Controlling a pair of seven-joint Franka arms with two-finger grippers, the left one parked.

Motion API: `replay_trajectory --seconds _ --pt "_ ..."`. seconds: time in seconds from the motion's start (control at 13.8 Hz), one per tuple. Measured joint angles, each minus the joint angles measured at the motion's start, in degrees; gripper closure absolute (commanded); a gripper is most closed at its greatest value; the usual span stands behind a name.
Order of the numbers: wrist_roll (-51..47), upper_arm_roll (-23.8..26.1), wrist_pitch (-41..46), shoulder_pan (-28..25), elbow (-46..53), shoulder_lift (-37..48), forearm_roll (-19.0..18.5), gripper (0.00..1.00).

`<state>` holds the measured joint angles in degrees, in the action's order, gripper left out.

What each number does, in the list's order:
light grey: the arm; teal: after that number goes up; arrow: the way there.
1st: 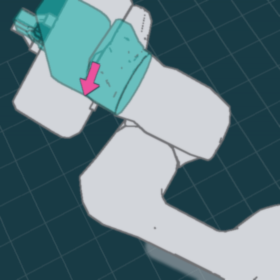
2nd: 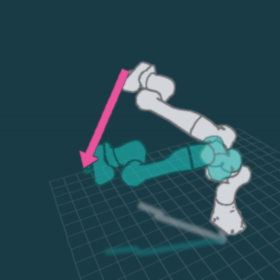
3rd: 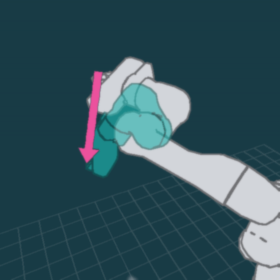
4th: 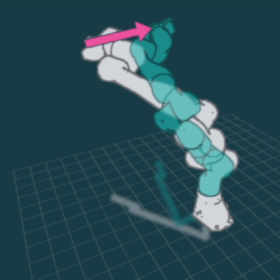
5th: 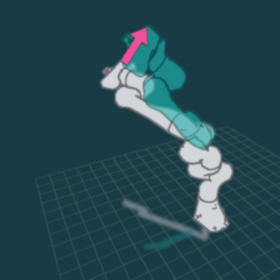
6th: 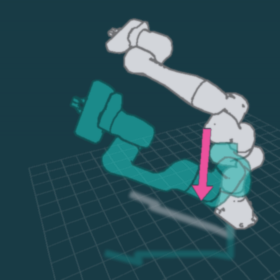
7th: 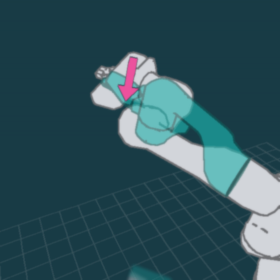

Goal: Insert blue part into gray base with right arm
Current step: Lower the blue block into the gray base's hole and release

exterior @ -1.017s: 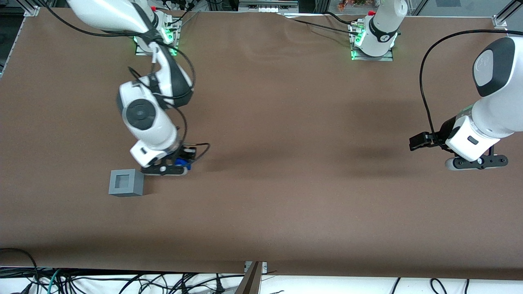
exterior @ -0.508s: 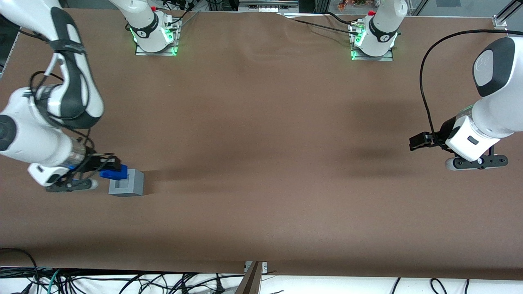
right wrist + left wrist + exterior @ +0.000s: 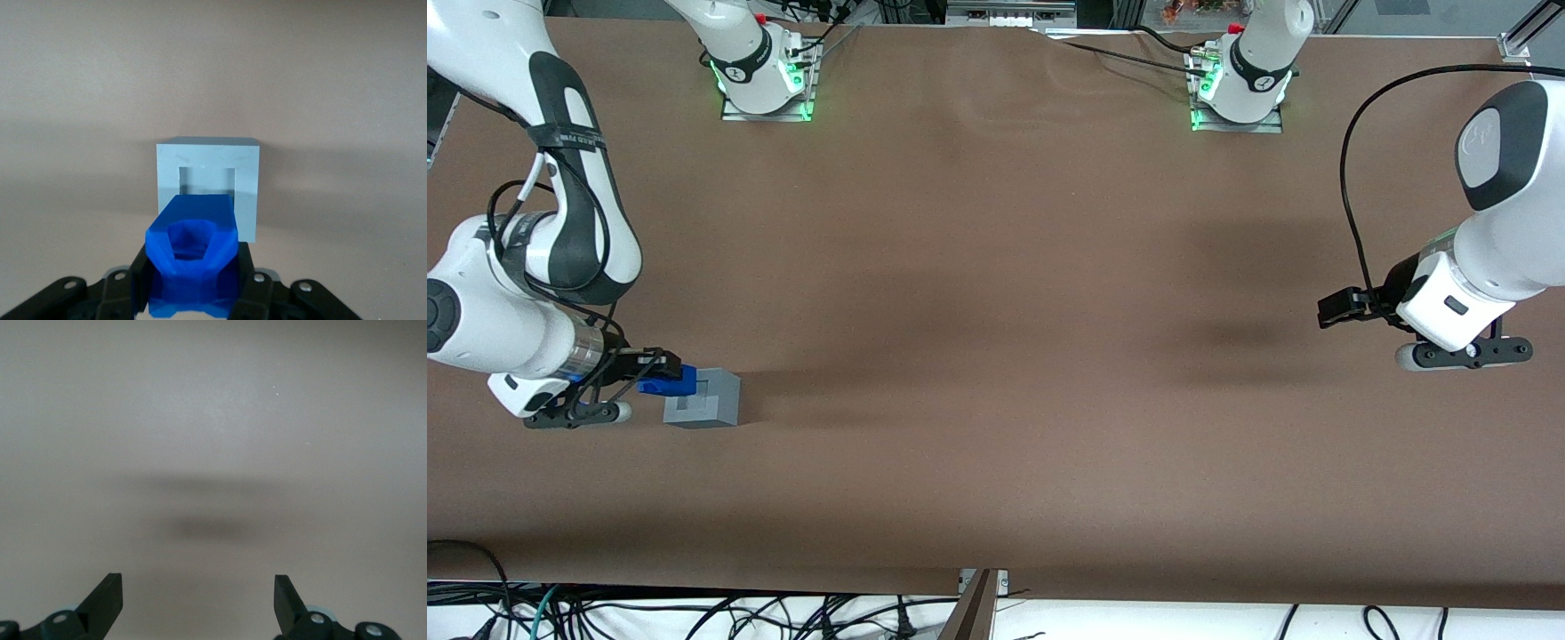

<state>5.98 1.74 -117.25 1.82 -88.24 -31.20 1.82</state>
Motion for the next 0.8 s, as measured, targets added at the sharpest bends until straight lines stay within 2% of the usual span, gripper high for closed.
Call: replay_trajectory --seconds 0.8 --pt "0.0 0.0 -5.5 -0.5 -2.6 -0.9 -1.4 0.54"
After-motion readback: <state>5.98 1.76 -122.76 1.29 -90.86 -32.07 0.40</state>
